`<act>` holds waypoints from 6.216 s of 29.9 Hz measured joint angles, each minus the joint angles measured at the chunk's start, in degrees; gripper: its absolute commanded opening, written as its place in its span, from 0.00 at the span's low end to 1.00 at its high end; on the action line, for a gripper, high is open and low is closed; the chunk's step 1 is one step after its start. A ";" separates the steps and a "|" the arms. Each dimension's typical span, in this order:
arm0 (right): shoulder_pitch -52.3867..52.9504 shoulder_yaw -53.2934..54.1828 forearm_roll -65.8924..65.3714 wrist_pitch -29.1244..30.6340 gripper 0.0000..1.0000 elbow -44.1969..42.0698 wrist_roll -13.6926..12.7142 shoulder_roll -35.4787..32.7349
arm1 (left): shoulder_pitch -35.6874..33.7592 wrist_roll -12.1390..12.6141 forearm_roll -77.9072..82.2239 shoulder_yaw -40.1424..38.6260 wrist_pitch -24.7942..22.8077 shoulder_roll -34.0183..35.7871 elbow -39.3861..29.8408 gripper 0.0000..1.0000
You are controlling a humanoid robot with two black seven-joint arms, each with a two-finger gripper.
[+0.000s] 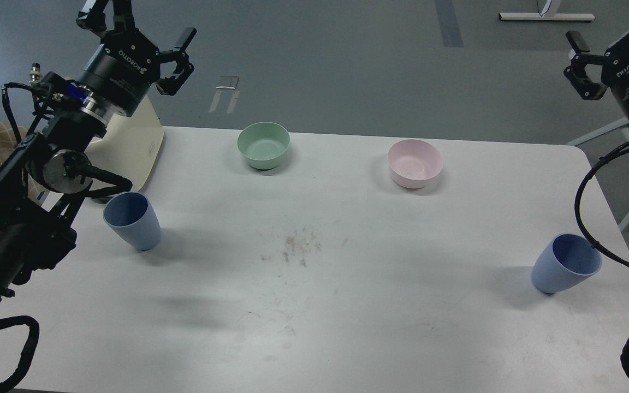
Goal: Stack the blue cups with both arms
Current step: 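Raise the left gripper and move it toward the nearby blue cup, then lower the left gripper around the blue cup and grasp it, then carry the blue cup to the table center and set it down, then release the cup and withdraw the left gripper to the side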
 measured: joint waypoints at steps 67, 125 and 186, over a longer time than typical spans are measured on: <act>-0.88 0.97 5.10 -0.01 1.00 -0.14 0.27 -2.76 | 26.30 -8.38 88.62 5.13 15.30 28.47 -12.12 0.63; -7.68 7.57 7.06 0.01 1.00 -0.33 0.73 -8.70 | -17.17 -8.57 101.41 46.50 12.60 4.59 -14.30 0.00; -13.27 -2.97 -3.96 0.01 1.00 10.91 0.67 -27.24 | -8.09 -9.35 3.81 7.68 12.50 1.95 -1.23 0.97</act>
